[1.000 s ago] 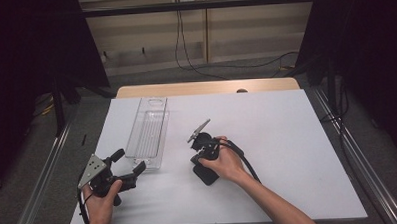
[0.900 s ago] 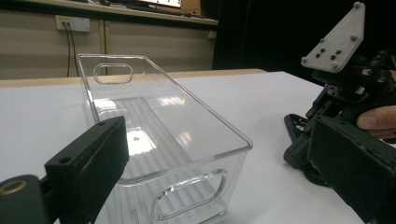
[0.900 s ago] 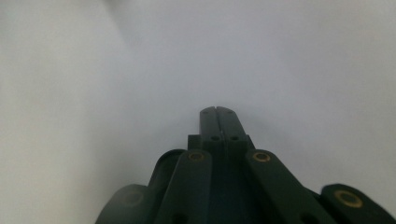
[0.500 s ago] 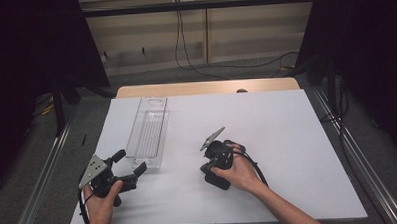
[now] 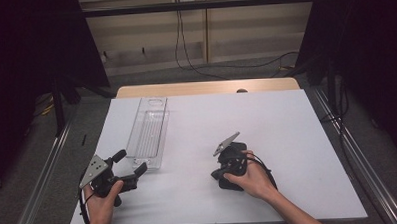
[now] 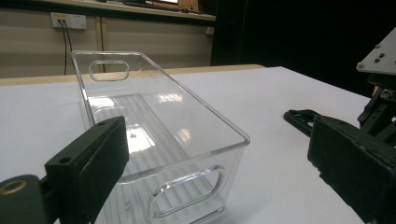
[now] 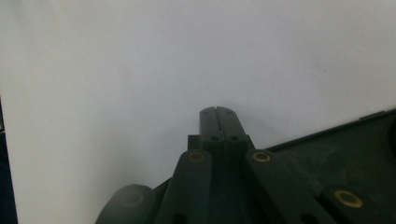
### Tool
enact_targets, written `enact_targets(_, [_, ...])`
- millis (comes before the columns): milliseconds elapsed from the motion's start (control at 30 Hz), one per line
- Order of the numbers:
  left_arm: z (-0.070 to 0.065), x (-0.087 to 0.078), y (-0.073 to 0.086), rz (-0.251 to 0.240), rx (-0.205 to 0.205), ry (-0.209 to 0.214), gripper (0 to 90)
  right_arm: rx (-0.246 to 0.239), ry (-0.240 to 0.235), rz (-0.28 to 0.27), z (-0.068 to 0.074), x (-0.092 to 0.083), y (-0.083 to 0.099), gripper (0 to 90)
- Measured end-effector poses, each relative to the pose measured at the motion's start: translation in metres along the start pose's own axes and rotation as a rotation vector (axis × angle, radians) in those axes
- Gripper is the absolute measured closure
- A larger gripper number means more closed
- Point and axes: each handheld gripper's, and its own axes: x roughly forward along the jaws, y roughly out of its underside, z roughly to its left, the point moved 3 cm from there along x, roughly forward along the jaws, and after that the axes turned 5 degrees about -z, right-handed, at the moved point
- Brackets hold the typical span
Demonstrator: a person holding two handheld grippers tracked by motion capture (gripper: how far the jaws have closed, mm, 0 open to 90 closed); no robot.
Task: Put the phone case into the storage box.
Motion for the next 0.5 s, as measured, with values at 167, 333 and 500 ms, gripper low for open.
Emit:
enact_targets(167, [0.000, 0.000, 0.000, 0.000, 0.001, -0.007, 5.4, 0.016, 0.004, 0.001, -0.002, -0.010, 0.011, 90.0])
enact_targets(333, [0.000, -0.001, 0.000, 0.001, 0.000, -0.008, 5.4, 0.044, 0.021, -0.005, -0.006, -0.022, 0.025, 90.0])
enact_targets(500, [0.001, -0.001, 0.000, 0.000, 0.001, -0.010, 5.4, 0.048, 0.040, -0.018, -0.009, -0.028, 0.033, 90.0])
